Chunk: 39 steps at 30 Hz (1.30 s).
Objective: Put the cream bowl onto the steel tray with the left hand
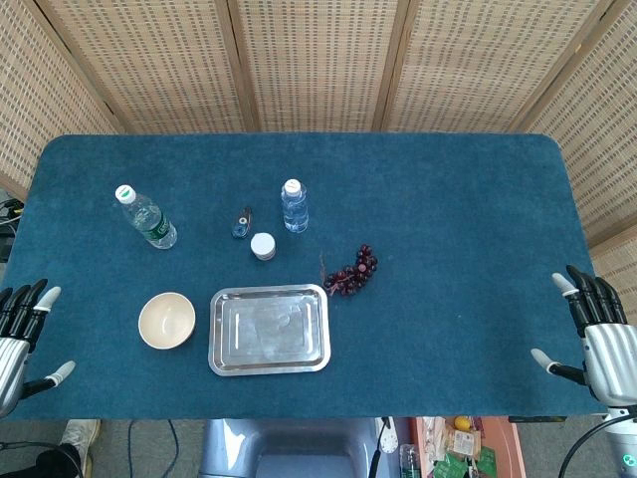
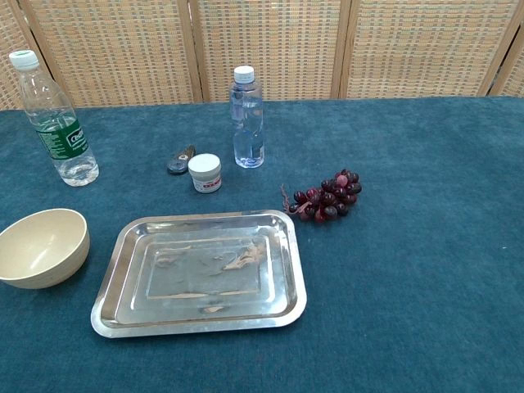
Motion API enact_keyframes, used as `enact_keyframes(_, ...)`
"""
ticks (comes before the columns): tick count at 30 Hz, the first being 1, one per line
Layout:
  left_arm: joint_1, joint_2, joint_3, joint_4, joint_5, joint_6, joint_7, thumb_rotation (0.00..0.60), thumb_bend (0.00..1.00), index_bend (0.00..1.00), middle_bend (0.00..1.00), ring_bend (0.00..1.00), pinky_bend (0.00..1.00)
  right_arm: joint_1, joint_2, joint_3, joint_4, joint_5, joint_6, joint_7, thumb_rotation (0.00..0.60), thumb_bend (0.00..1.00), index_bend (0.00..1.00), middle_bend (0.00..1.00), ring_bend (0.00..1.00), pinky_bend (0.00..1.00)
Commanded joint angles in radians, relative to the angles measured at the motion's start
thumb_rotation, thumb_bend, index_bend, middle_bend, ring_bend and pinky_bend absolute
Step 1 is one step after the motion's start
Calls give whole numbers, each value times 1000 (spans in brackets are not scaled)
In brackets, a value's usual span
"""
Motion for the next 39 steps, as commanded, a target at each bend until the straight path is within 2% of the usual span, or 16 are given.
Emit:
enact_keyframes(1, 1, 1, 0, 0, 1, 1, -2, 600, 0, 0, 0, 0, 0, 0, 1, 0, 0, 0, 0, 1, 600, 0, 55, 0, 0, 0)
enact_keyframes(9, -15, -4, 10, 9, 2, -42, -7, 600, 0, 8, 0, 0, 0, 1, 1, 0, -2, 3, -6, 4, 600, 0, 55, 0, 0, 0)
enact_keyframes(11, -31, -13, 11, 20, -9, -79, -4, 600, 0, 47, 0, 0, 0, 3, 0, 0, -3, 3, -8, 3, 600, 0, 54, 0, 0, 0)
enact_keyframes(15, -90, -76, 9, 70, -45, -203, -14, 600, 11, 206, 0, 0, 0, 7, -1, 0, -3, 9, -18, 0, 600, 0, 55, 0, 0, 0)
enact_keyframes(16, -120, -110, 13, 100, -37, -255, -31, 600, 27, 245, 0, 0, 0, 7, 0, 2, -2, 14, -20, 3, 600, 0, 55, 0, 0, 0)
enact_keyframes(19, -159, -166, 17, 170, -27, -313, -41, 600, 94, 333, 0, 0, 0, 8, 2, 5, -1, 23, -23, 12, 600, 0, 54, 0, 0, 0)
enact_keyframes(26, -199, -241, 24, 240, -38, -375, -15, 600, 169, 393, 0, 0, 0, 10, 3, 4, 2, 26, -31, 16, 600, 0, 55, 0, 0, 0)
enact_keyframes(34, -228, -292, 4, 285, -92, -416, 31, 600, 275, 426, 0, 0, 0, 13, 0, 2, 1, 26, -38, 8, 600, 0, 54, 0, 0, 0)
enact_keyframes(39, -248, -314, 1, 299, -117, -445, 62, 600, 301, 439, 0, 0, 0, 15, 0, 4, 2, 32, -43, 11, 600, 0, 55, 0, 0, 0)
